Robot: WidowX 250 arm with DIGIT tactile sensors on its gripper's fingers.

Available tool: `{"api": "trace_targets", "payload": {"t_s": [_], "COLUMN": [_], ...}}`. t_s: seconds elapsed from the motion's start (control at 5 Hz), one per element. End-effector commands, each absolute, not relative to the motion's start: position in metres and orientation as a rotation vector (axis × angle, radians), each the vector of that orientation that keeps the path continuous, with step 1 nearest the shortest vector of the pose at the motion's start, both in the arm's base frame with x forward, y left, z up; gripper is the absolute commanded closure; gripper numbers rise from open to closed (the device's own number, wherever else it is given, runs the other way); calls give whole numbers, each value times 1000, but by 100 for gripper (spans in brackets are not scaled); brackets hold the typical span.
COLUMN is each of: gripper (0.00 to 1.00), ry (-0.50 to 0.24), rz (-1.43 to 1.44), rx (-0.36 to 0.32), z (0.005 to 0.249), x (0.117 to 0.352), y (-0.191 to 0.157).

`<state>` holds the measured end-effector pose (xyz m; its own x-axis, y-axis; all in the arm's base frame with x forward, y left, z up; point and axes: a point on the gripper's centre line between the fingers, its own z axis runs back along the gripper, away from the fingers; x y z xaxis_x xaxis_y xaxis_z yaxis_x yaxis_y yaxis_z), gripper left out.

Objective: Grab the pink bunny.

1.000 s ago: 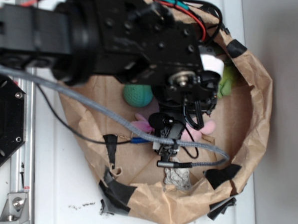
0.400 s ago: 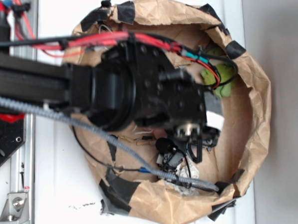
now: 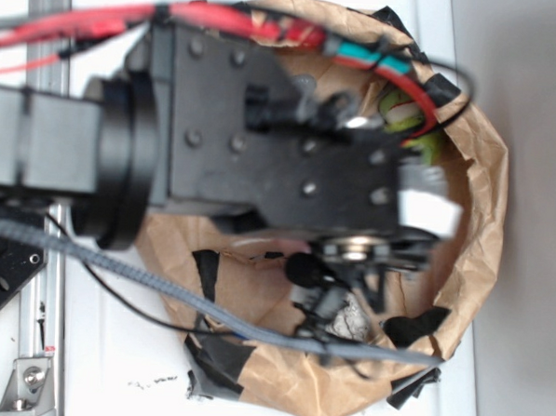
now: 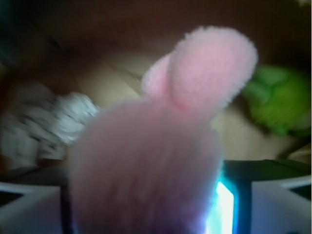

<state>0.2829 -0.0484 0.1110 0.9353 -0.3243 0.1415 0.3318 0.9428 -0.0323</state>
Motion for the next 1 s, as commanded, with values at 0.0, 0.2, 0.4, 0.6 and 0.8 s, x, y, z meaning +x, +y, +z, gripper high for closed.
{"api": "trace_targets", "payload": {"t_s": [0.0, 0.2, 0.4, 0.6, 0.8], "gripper": [100, 100, 100, 100, 100], "ry": [-252, -211, -176, -171, -170], "rz": [111, 134, 144, 150, 155], "rx": [-87, -46, 10, 23, 19], "z": [176, 168, 150, 147, 148], "x": [257, 245, 239, 238, 238], "y": [-45, -38, -31, -29, -29]}}
